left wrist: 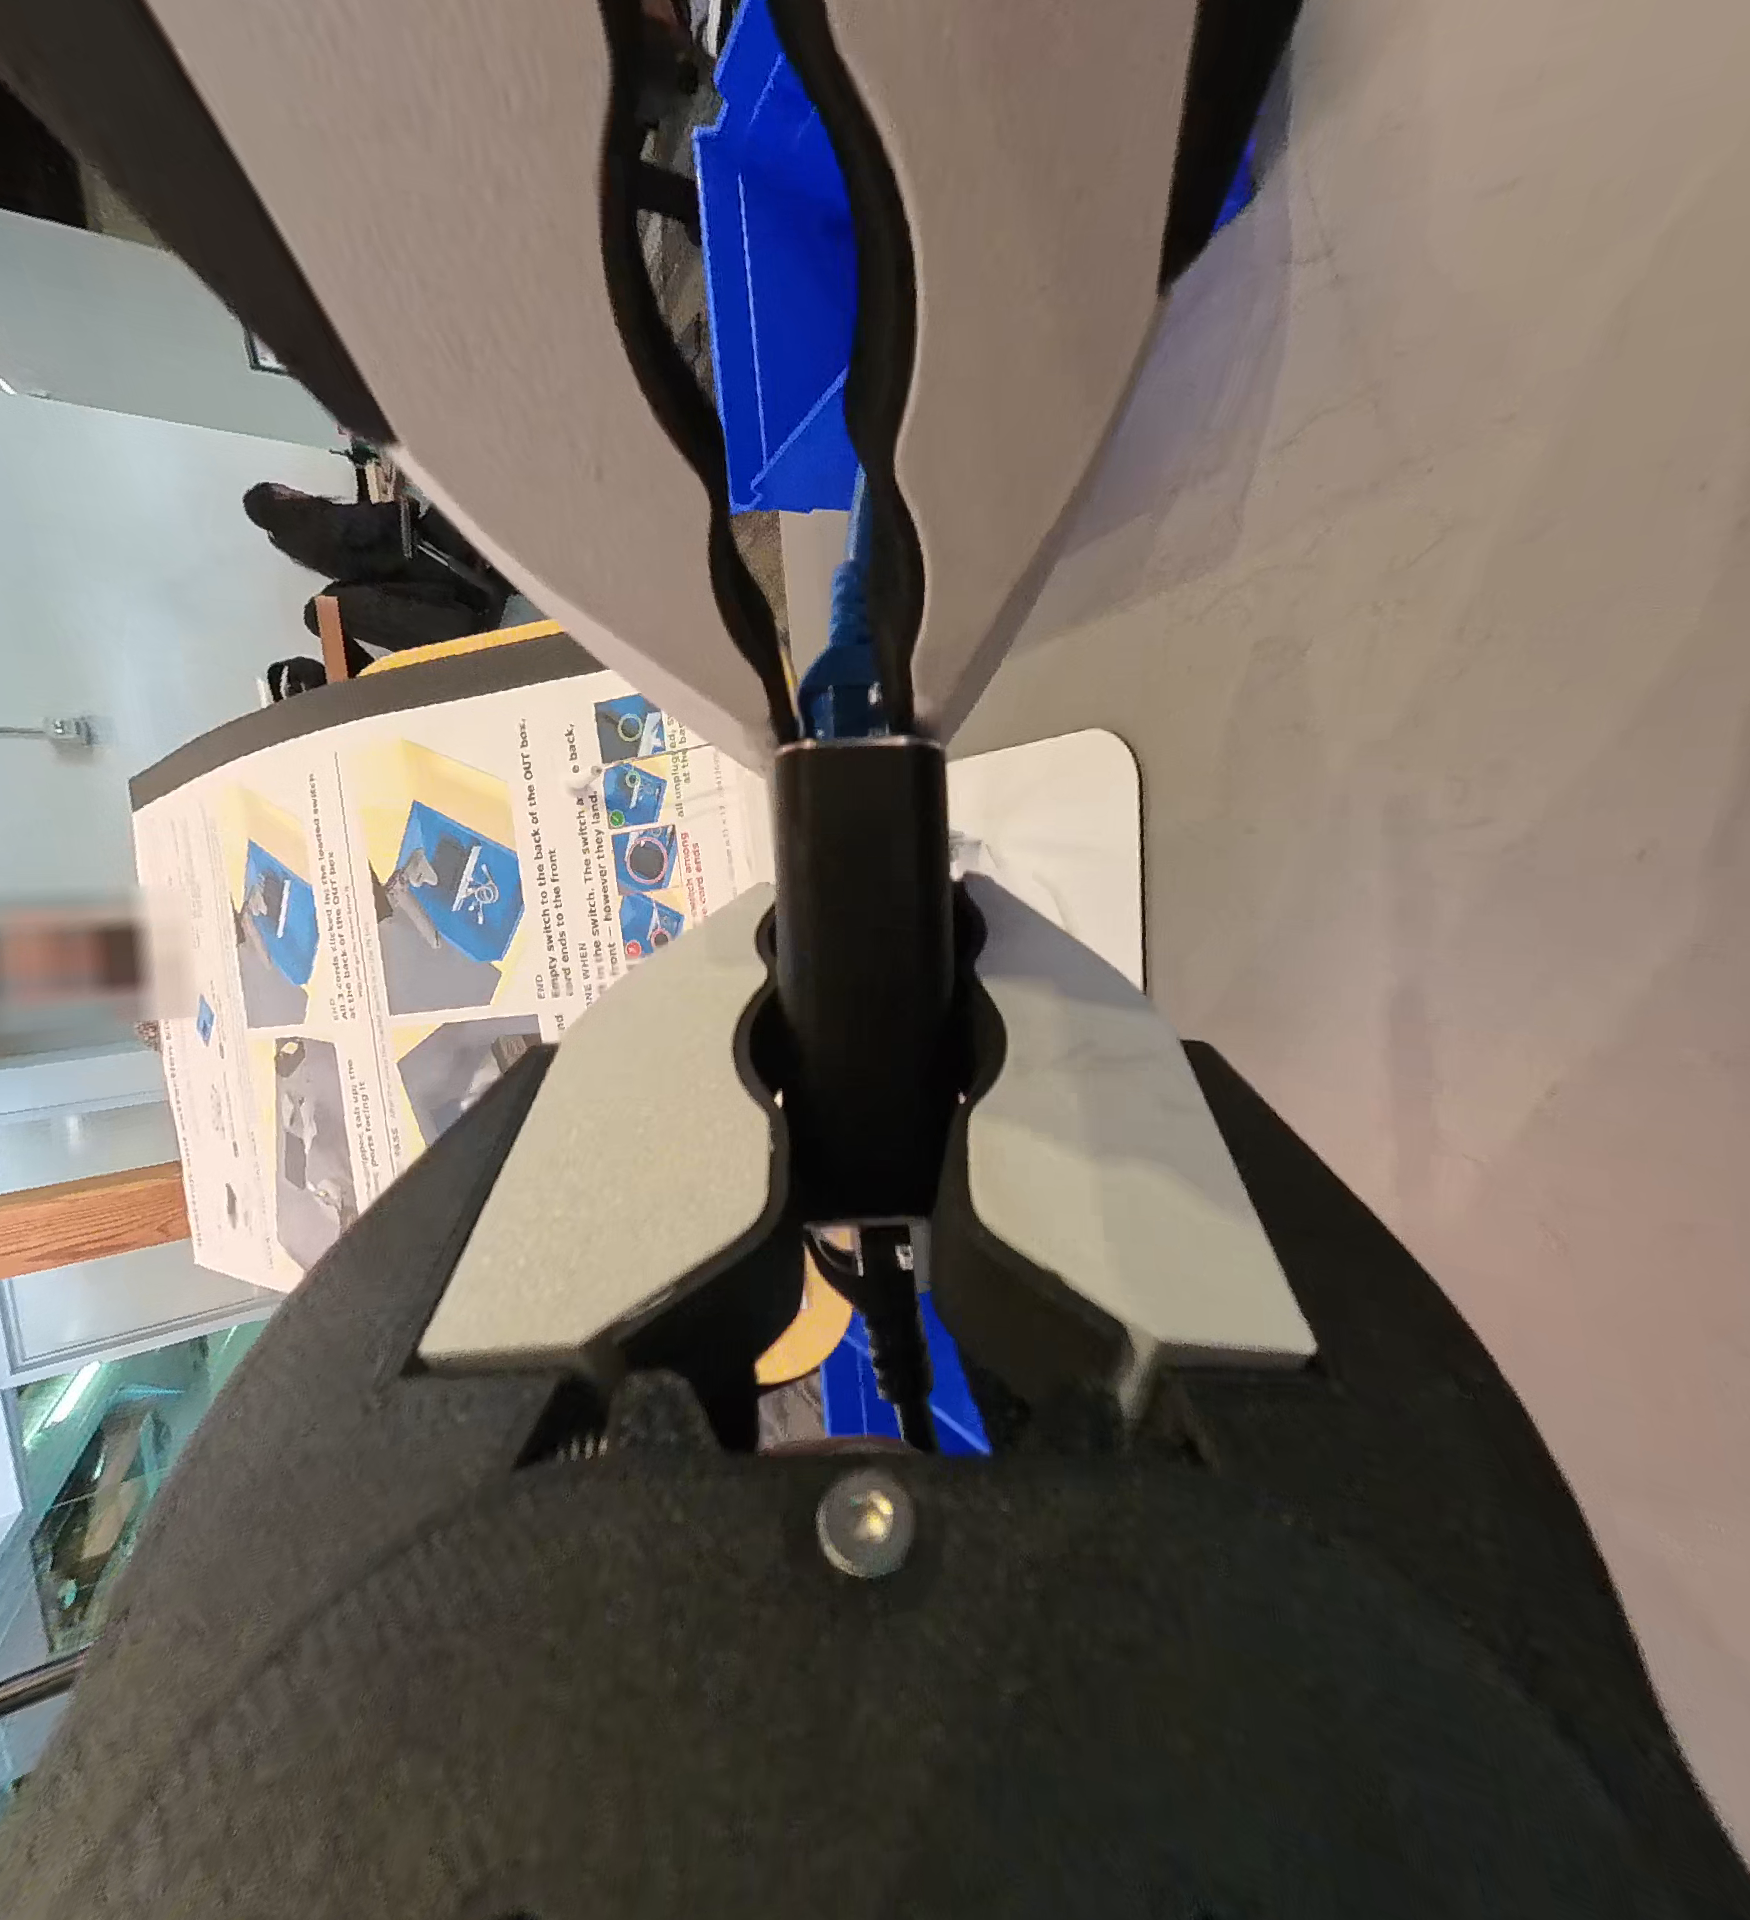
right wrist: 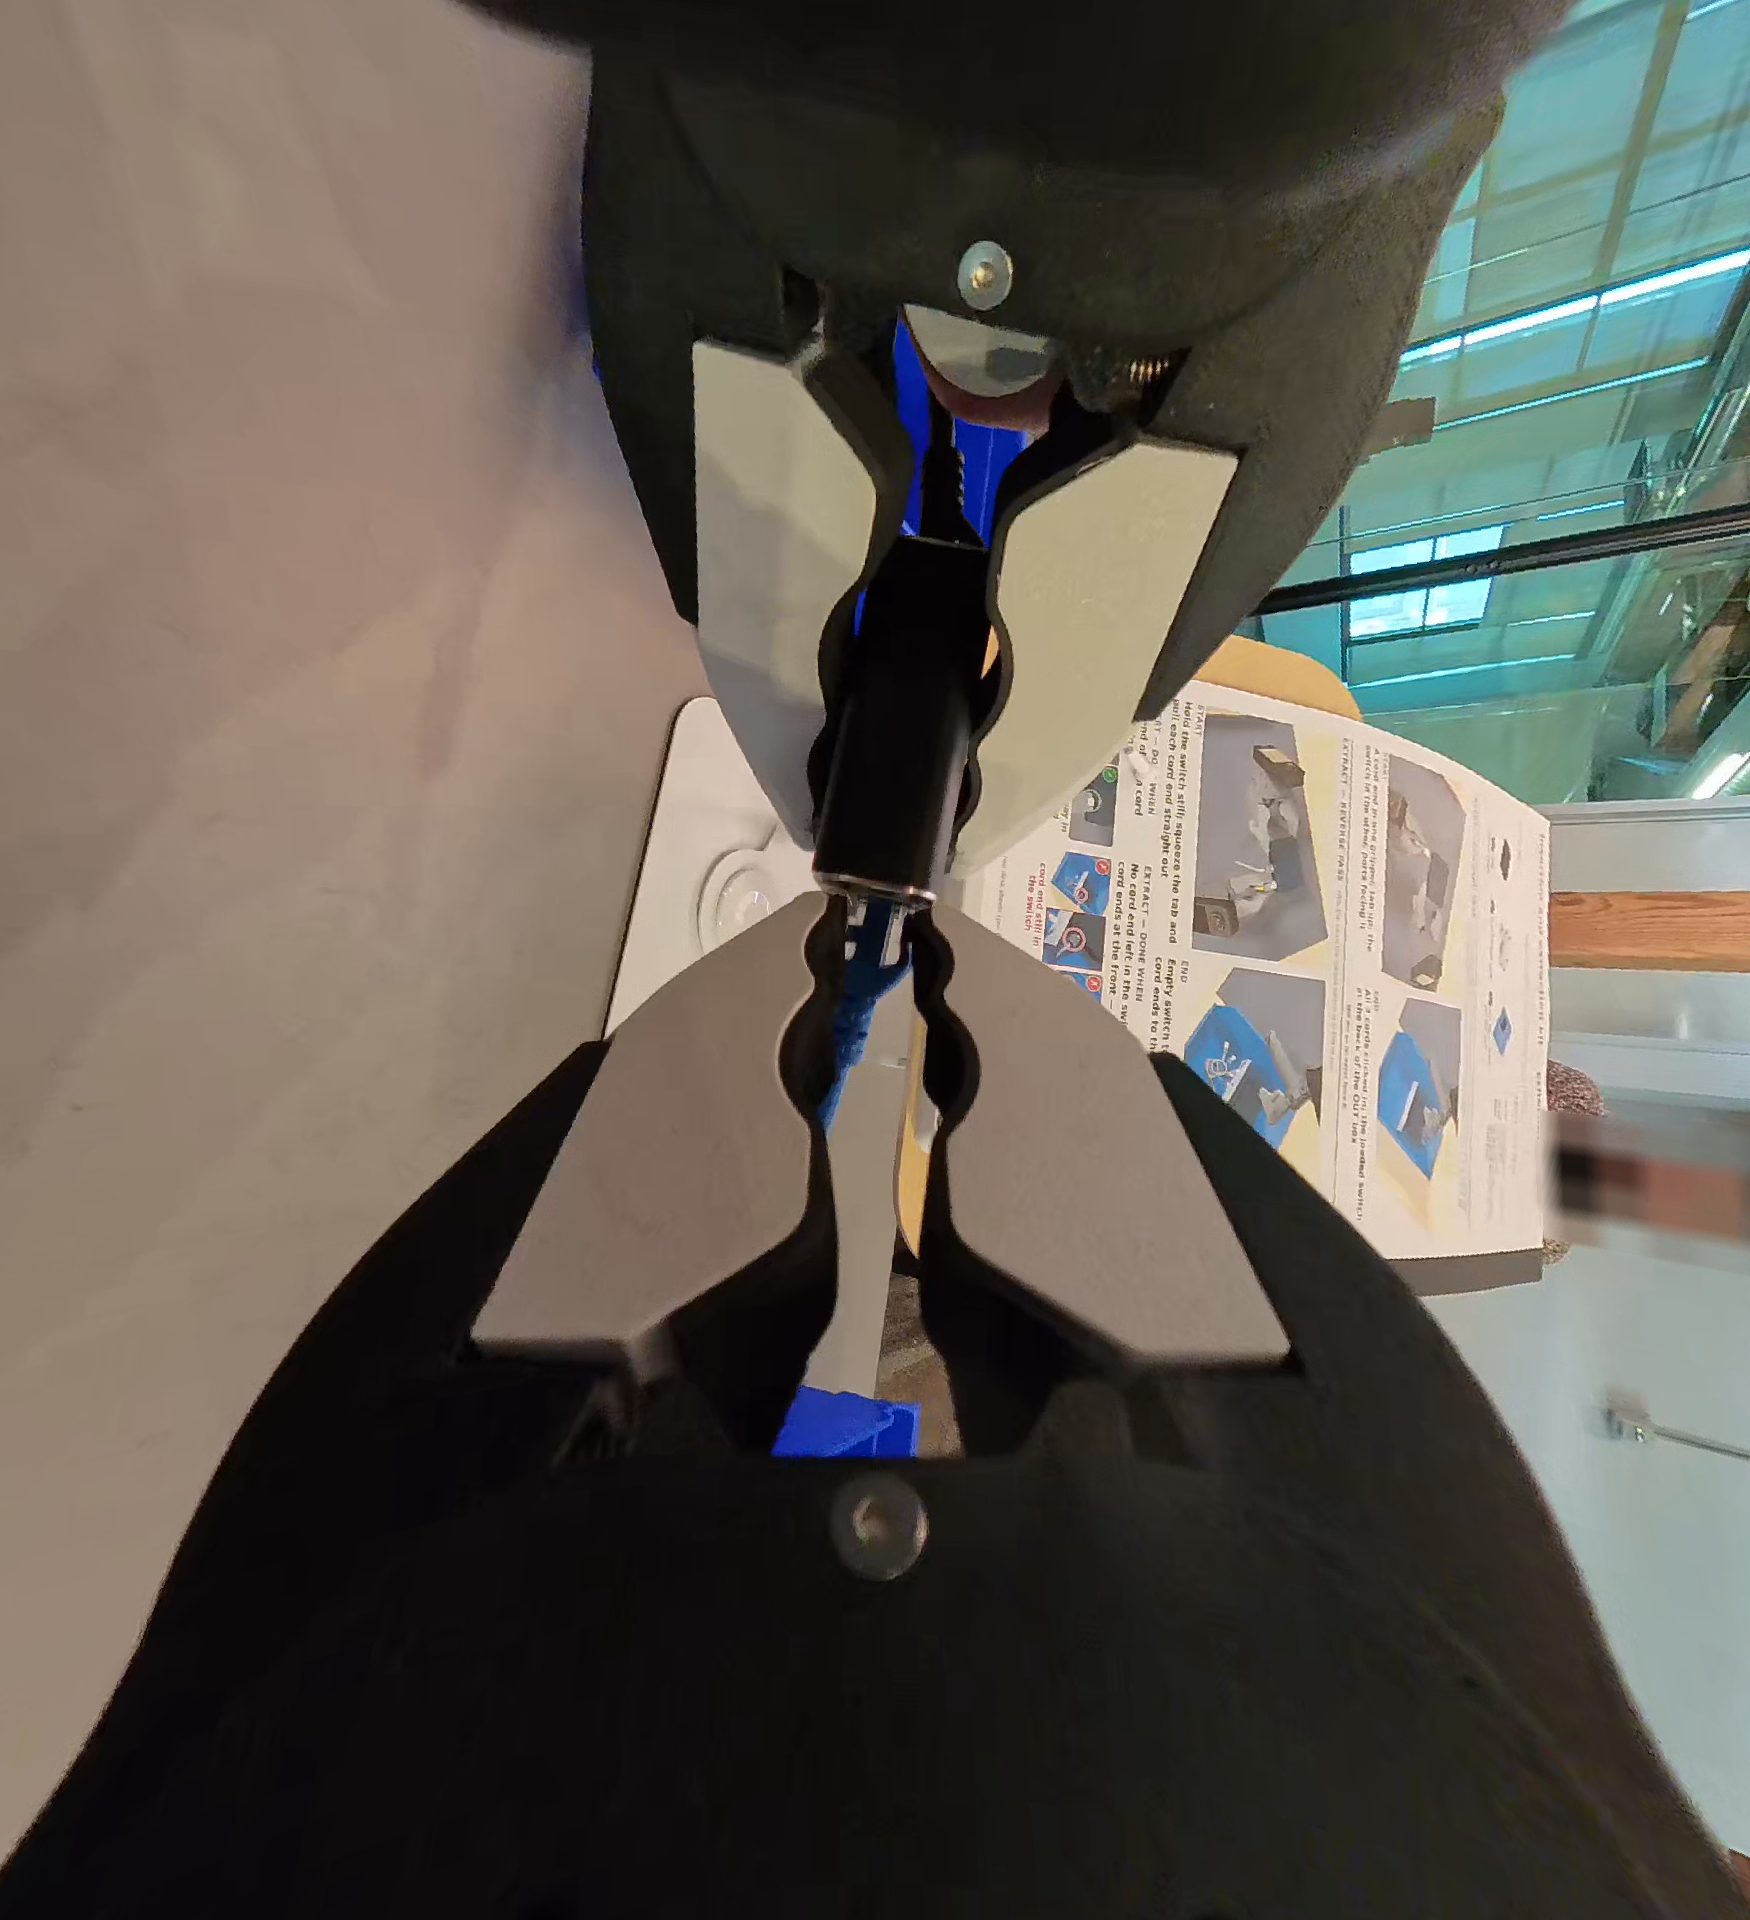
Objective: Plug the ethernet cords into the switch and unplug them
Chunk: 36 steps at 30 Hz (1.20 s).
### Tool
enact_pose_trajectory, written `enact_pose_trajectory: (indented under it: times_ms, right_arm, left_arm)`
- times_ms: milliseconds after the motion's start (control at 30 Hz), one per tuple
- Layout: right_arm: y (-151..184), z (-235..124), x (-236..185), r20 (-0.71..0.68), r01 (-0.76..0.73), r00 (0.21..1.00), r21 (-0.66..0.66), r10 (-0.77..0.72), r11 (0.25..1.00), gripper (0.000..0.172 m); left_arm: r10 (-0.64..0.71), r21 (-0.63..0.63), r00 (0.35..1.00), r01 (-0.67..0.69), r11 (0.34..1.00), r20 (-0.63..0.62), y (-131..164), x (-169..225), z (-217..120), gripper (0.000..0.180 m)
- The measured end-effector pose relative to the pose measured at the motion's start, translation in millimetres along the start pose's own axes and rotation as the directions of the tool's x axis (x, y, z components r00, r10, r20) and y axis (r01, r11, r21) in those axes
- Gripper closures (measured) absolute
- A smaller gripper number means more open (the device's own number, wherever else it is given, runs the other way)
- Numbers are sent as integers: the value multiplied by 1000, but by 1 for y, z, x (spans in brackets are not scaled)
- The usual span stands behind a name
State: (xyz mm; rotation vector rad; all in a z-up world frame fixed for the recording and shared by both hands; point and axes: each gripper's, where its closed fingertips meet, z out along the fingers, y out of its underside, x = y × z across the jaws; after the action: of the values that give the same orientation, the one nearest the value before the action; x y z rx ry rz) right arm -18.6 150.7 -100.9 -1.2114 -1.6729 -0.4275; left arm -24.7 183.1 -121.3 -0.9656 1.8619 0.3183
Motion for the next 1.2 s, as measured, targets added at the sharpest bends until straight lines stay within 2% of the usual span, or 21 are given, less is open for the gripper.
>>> enact_pose_trajectory:
  times_ms: [500,533,567,600,633,700,767,933,1067,1200]
  right_arm:
    - [4,-2,-10,66,-14,998,-54,18,998,162]
    - [10,-3,-10,68,1,998,-96,5,995,163]
    - [25,-6,-11,78,19,997,-164,-6,986,172]
    - [32,-11,-9,65,-17,998,-146,27,989,172]
    - [23,-15,-10,80,-65,994,-78,72,995,172]
    - [9,-14,-9,71,-32,997,-60,36,998,172]
    - [17,-4,-12,97,-87,991,-42,91,995,172]
    - [35,7,-39,147,-204,967,-50,209,978,172]
    - [22,10,-70,243,-274,932,-9,268,962,172]
    - [-4,14,-87,330,-345,893,66,306,936,172]
  left_arm:
    - [-32,48,999,35,998,-44,-2,9,3,153]
    - [-37,2,999,37,999,-29,8,6,4,153]
    - [-44,-41,999,44,998,11,23,-4,4,153]
    - [-110,-19,994,111,994,11,30,-13,1,154]
    - [-154,28,987,156,987,-38,28,-13,-2,154]
    - [-90,10,996,90,996,-22,21,-11,-1,153]
    - [-90,18,995,91,996,-52,16,1,4,154]
    - [-202,-22,976,200,979,-78,53,21,14,154]
    - [-281,-49,958,278,959,-62,86,27,10,154]
    - [-383,-51,924,383,922,13,119,5,-12,154]
